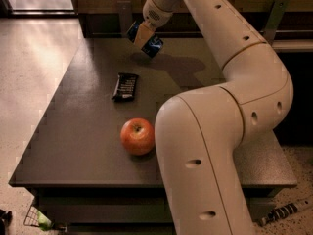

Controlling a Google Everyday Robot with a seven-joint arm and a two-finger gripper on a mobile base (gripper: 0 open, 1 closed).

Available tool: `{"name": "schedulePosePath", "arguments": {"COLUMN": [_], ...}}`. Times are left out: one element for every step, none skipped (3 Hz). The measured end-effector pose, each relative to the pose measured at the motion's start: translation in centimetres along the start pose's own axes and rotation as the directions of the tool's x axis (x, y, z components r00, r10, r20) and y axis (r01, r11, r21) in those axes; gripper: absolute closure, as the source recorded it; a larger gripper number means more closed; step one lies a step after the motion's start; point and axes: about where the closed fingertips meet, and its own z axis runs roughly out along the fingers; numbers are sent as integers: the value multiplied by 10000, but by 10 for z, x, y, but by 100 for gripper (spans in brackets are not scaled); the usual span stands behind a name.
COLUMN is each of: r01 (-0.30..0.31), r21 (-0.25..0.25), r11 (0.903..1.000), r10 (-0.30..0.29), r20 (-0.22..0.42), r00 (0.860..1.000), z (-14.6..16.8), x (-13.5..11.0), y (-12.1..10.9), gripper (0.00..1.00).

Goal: Knock pepsi can over

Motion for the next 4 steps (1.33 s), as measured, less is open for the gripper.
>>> {"name": "schedulePosePath", "arguments": {"r01": [24,150,303,313], "r21": [4,-519,-962,-993], "r11": [10000,9985,9949,9946], "r10": [-24,-211,-417,-431], "r20": [-730,-1195,-1194,-1190], "r00": [9973,9926,9920,9920], "z": [11,39,57,56], "x": [8,15,16,15], "y": [0,8,15,15], "gripper": [100,100,100,75]}}
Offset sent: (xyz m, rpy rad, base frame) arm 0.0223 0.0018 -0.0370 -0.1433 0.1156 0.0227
